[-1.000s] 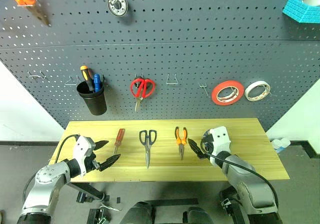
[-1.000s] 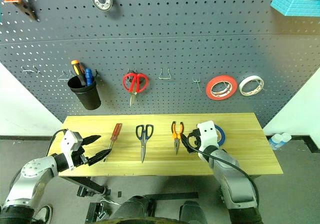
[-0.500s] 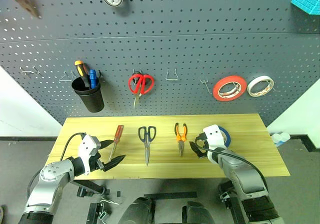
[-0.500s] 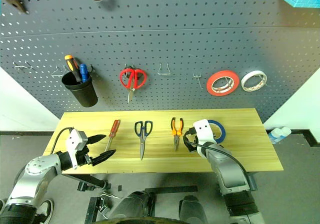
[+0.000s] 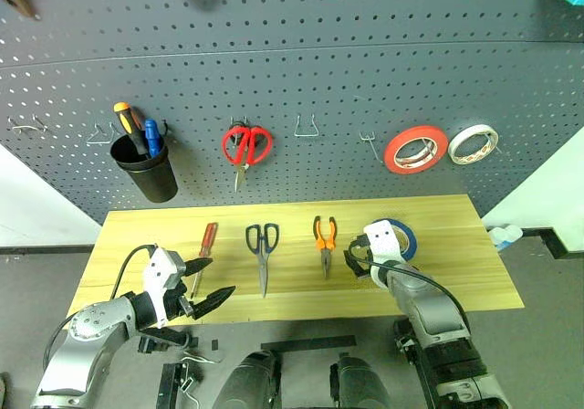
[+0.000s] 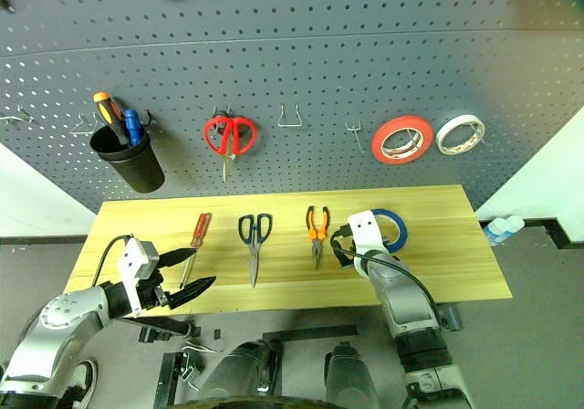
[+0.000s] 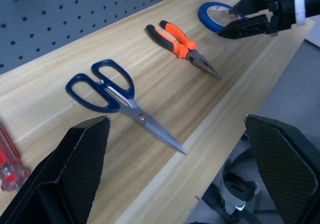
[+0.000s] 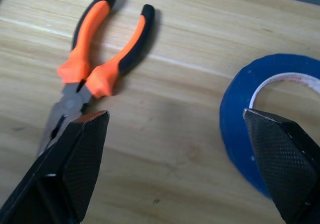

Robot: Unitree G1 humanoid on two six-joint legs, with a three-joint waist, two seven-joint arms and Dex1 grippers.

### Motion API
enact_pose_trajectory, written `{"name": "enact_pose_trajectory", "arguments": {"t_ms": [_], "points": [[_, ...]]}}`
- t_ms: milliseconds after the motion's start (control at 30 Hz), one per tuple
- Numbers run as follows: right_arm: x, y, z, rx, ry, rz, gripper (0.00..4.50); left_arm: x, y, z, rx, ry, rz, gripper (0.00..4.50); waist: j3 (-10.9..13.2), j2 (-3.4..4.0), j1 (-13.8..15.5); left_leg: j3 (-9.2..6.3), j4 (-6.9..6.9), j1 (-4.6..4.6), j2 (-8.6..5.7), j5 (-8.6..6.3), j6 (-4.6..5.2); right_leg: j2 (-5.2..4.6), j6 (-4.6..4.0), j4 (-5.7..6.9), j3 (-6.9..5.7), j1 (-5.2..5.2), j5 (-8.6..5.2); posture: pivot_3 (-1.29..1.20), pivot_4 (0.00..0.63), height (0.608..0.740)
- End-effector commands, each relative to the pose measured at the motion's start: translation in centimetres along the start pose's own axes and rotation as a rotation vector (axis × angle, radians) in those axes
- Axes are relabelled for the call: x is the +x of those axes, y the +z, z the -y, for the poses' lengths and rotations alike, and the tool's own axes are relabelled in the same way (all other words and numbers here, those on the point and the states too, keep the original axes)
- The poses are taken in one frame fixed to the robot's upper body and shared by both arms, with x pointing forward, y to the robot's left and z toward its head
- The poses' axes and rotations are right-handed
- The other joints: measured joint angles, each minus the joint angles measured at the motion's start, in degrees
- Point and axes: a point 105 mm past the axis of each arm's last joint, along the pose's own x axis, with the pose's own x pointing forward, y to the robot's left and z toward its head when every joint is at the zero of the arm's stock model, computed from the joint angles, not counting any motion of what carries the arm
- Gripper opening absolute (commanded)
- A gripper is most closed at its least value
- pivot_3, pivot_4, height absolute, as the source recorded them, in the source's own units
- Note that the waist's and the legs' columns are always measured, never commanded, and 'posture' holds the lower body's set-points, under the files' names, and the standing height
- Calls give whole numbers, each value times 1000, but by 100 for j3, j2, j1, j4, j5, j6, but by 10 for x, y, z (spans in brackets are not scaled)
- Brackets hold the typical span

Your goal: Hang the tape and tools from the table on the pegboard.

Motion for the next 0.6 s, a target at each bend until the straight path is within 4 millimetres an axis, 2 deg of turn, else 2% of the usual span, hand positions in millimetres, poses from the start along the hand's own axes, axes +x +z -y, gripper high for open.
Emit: {"name": "enact_pose_trajectory", "arguments": {"t_ms": [33,167,600], "points": [[5,11,9,-7,-60,29,4500,-4,13,1,27,7,30,4477,36,-1,3,0,-1,-1,-1,0,0,-1,0,-1,0,0,0,56,210,740],[10,12,16,-2,-91,22,4500,-4,16,4,25,9,33,4477,97,0,4,0,-3,-3,-1,0,0,-1,0,-3,0,-2,0,61,216,740],[22,9,19,-28,-67,-11,4500,-6,23,14,14,7,42,4477,228,-13,-80,0,-8,-18,0,1,-1,-2,0,-4,-2,-17,0,79,236,740]]}}
